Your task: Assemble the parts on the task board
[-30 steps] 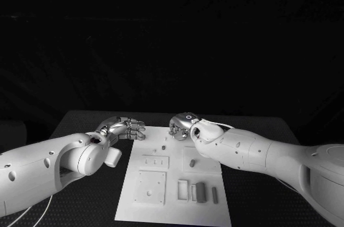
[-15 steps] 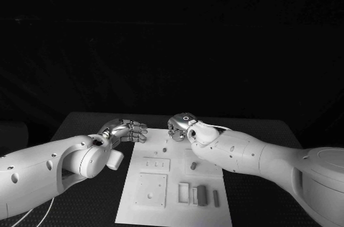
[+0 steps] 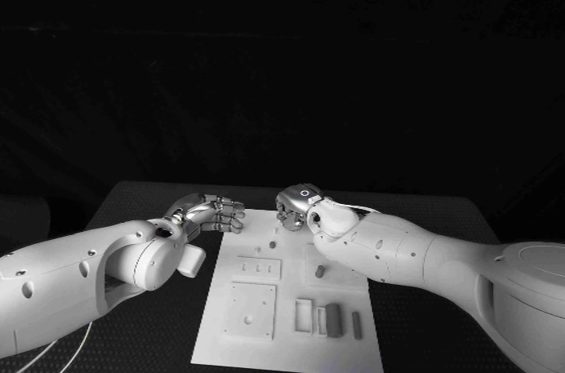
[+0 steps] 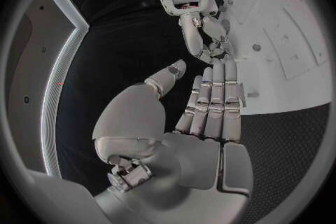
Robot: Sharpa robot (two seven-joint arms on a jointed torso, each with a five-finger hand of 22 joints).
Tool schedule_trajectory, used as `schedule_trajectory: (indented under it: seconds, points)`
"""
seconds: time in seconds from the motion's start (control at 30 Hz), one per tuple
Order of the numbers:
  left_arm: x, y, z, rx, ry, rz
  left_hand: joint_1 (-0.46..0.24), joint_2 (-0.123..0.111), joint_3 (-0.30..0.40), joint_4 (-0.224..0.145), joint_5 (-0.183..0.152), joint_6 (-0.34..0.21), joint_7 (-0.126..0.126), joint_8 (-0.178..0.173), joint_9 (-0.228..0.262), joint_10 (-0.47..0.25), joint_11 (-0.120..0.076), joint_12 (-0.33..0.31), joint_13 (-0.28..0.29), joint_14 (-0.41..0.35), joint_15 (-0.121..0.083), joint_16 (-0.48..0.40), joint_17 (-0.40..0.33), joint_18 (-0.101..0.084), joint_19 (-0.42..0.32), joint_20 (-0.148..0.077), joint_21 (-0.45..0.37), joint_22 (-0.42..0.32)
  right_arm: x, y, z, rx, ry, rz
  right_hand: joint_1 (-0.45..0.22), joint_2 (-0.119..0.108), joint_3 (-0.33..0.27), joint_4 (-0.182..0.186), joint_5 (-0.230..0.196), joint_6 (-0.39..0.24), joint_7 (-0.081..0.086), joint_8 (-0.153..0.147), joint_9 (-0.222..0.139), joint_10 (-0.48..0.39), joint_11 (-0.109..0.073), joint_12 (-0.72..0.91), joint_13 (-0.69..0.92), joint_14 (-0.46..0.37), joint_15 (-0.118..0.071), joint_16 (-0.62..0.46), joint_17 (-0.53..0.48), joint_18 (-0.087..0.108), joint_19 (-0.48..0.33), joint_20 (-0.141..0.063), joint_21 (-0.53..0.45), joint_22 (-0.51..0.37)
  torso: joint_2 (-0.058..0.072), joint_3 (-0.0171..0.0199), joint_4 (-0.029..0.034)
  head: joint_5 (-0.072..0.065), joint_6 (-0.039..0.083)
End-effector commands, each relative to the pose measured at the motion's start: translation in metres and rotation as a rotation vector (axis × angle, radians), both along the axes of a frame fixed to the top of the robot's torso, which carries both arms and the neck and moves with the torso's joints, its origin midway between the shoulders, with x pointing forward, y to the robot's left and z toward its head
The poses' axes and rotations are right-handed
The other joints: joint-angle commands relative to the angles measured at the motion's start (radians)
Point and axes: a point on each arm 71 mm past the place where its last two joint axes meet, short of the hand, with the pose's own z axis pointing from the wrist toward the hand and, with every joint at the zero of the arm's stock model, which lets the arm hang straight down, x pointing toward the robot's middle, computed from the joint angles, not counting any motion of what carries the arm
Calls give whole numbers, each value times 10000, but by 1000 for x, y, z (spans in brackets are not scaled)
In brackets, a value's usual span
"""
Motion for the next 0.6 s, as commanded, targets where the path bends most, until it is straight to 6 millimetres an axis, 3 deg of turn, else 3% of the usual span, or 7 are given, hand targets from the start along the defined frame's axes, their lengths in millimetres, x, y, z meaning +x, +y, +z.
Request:
schedule_trajectory:
  seconds: [0.03,0.6]
  points:
    - [0,-3,2,-32,-105,-137,-71,-25,16,26,-42,-66,198,-64,11,-74,5,-62,14,-7,15,-57,18,187,-32,-9,-48,11,0,3,0,-165,-26,64,70,31,67,8,23,322,-121,100,373,57,0,-68,-19,24,-37,51,-17,131,-33,-70,58,220,12,-3,-9,25,-10]
    - [0,-5,3,-45,-121,-186,-73,-28,15,28,-43,-68,194,-71,24,-75,4,-73,18,-5,15,-68,31,187,-31,-9,-54,20,2,2,-2,-294,131,-73,56,26,88,12,20,318,-118,91,378,67,2,-89,-37,21,-35,51,-31,131,-39,-70,64,217,34,-4,-23,41,-42]
